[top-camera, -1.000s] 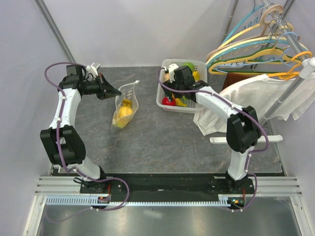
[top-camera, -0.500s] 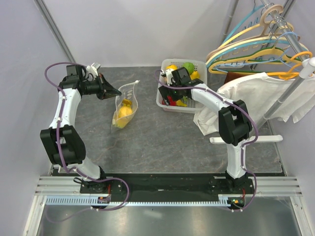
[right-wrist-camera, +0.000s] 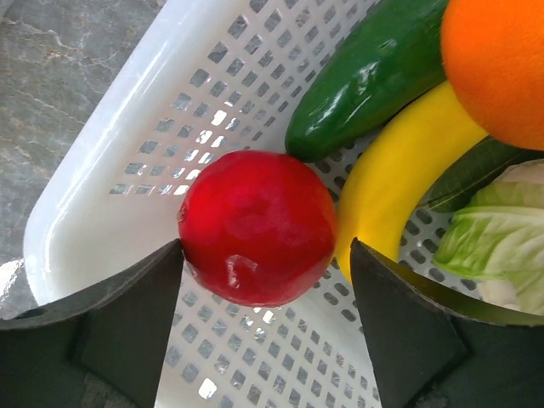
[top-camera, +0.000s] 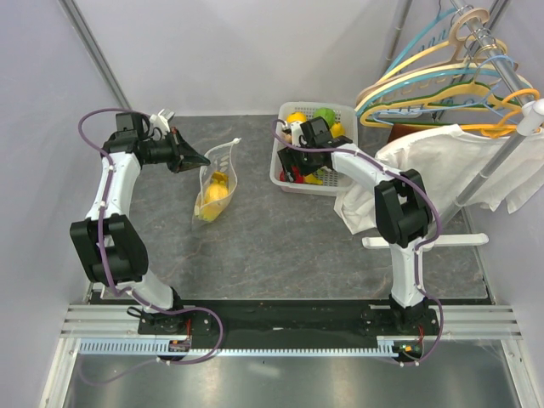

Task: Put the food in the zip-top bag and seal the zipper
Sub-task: Pick up the fake fruit from the bin.

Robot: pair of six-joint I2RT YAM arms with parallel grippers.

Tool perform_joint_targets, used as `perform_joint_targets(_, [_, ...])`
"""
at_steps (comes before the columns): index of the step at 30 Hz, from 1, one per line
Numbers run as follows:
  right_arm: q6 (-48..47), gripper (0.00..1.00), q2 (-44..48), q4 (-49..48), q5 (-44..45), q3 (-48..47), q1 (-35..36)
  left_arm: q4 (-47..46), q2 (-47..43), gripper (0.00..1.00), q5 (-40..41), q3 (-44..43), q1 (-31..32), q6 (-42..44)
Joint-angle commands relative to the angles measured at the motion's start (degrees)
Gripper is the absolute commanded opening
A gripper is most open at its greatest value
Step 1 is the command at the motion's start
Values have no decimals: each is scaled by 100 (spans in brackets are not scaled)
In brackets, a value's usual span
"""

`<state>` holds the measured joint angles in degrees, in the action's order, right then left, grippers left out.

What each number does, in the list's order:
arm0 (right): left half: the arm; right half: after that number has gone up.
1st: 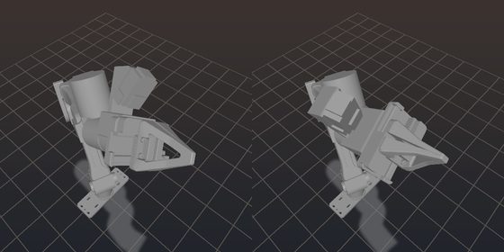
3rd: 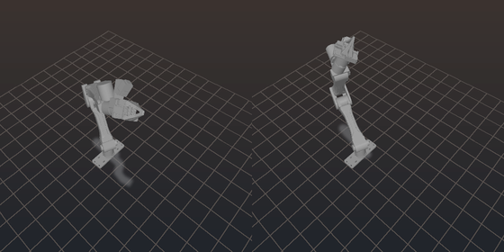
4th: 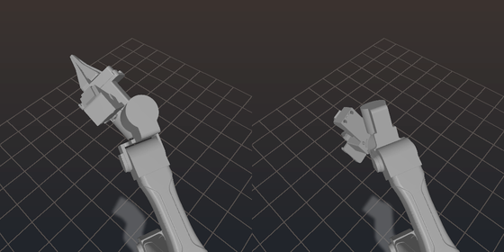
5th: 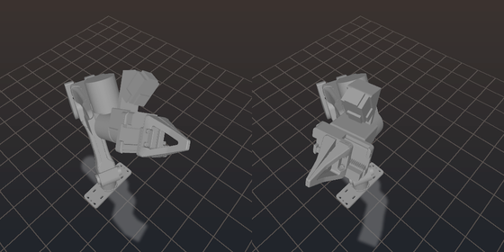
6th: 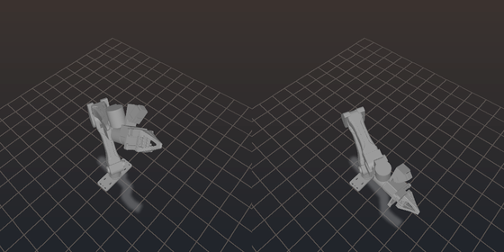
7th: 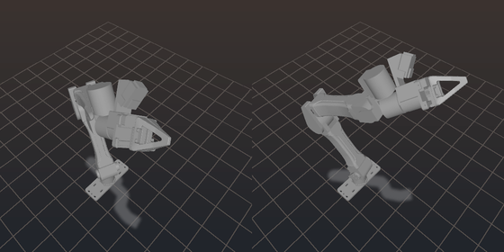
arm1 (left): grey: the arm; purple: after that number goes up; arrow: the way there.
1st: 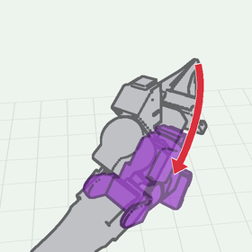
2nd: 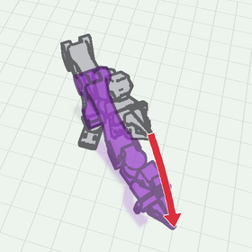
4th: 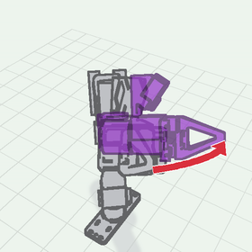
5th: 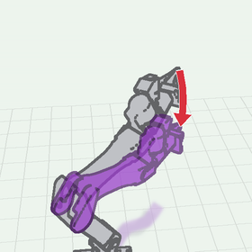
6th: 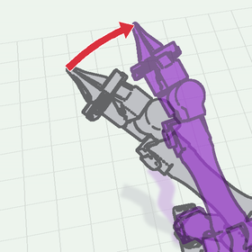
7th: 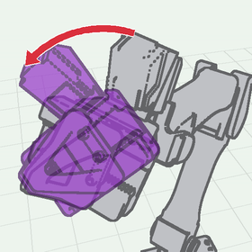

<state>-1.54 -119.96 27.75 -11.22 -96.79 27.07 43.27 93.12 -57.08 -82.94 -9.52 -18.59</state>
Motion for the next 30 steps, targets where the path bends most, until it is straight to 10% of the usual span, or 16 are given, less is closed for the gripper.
perform_joint_targets(1, [145,83,-80,170,-284,-147,-70,-11,57,2,-66,-82,-24,57])
perform_joint_targets(5, [137,54,-89,178,-372,-243,-123,-11,66,2,-49,-74,-15,57])
perform_joint_targets(11, [101,41,227,205,-416,-427,-149,-20,48,2,-31,-74,-15,57])
perform_joint_targets(30, [417,33,1493,310,-626,-788,-158,-11,92,2,65,-65,-15,145])
